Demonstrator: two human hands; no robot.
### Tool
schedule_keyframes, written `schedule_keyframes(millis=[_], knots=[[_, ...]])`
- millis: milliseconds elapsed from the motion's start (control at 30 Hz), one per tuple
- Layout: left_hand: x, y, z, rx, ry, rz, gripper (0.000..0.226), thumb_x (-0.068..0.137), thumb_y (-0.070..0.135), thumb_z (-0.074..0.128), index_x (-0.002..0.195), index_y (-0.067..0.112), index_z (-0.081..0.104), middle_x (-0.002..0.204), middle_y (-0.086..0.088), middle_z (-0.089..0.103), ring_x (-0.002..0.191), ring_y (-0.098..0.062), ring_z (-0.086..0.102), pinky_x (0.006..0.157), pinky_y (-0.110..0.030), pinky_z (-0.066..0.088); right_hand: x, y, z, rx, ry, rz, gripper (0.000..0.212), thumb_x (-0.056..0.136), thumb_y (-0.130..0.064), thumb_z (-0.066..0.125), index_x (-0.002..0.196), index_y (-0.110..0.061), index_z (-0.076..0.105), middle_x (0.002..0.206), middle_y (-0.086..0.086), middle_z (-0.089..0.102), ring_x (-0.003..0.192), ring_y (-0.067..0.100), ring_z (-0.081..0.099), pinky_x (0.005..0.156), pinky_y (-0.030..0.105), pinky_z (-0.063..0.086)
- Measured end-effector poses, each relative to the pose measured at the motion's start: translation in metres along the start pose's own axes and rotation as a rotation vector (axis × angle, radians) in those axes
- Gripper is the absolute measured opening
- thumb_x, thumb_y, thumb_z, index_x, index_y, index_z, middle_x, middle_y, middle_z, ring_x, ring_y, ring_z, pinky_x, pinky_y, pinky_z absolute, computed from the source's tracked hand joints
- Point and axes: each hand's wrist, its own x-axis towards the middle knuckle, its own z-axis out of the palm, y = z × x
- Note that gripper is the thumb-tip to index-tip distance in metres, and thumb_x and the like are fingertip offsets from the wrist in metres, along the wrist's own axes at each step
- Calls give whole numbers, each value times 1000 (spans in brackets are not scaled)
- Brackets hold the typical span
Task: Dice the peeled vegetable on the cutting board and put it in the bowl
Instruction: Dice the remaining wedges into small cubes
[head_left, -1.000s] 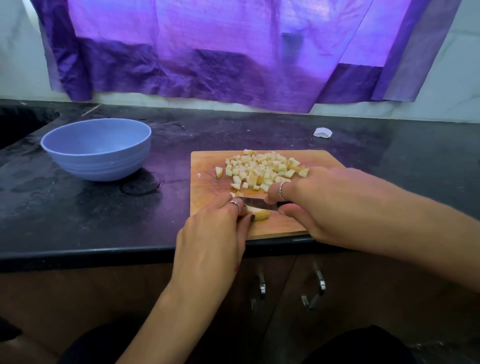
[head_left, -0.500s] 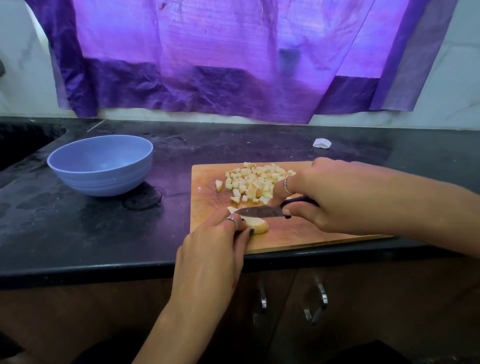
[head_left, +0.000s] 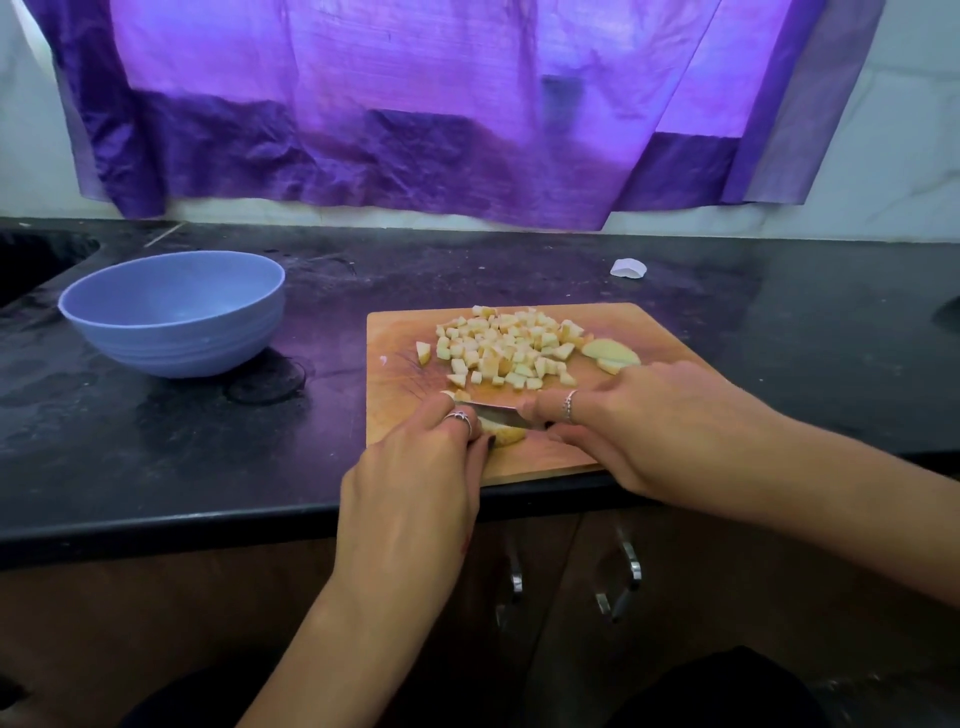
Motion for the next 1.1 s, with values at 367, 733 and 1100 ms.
schedule_keyframes(millis=[367,733,1100], knots=[[1,2,-6,5,-80,-22,24,96,44,43,104,30,61,96,17,46,72,-3,34,47,-11,18,17,9,-36,-24,-97,-52,28,96,-47,39,124,-52,43,116,-11,56,101,15,58,78,33,49],[4,-7,4,23,5,62,9,79,28,72,74,22,67,74,10,59,52,-19,57,43,-23,30,2,30,14,67,-7,-92,37,95,-47,25,125,-42,45,92,-6,63,78,18,62,68,34,51],[6,-5,1,47,-4,94,9,74,24,78,73,23,69,73,11,61,55,-15,59,49,-8,11,16,23,43,181,89,-88,27,98,-40,33,120,-37,50,88,-7,59,79,13,51,72,33,45]])
